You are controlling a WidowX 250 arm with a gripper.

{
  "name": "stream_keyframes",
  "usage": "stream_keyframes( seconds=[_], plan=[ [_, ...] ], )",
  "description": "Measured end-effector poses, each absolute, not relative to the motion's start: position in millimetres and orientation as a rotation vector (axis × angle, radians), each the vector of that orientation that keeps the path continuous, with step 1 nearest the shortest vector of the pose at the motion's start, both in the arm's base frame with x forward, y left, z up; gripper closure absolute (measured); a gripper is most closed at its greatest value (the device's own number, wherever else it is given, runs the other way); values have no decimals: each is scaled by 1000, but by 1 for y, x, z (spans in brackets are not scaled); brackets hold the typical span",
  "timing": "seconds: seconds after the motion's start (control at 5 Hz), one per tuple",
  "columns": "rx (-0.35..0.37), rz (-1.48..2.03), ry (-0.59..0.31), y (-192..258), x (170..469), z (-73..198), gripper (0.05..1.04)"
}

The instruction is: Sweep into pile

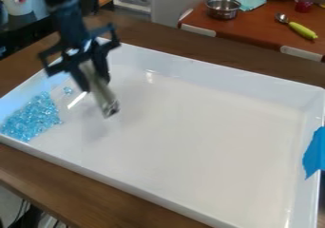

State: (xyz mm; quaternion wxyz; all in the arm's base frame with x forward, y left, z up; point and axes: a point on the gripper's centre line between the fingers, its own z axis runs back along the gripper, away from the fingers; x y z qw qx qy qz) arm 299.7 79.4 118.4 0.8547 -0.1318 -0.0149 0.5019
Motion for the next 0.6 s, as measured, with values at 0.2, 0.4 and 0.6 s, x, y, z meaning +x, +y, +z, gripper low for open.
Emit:
stream_keyframes(
  seconds=[0.2, 0.4, 0.6],
  plan=[
    [-298, 1092, -67, 71, 325, 131, 711],
    [-274, 1152, -69, 78, 340, 121, 711],
    [-247, 1202, -70, 90, 356, 110, 711]
  ],
)
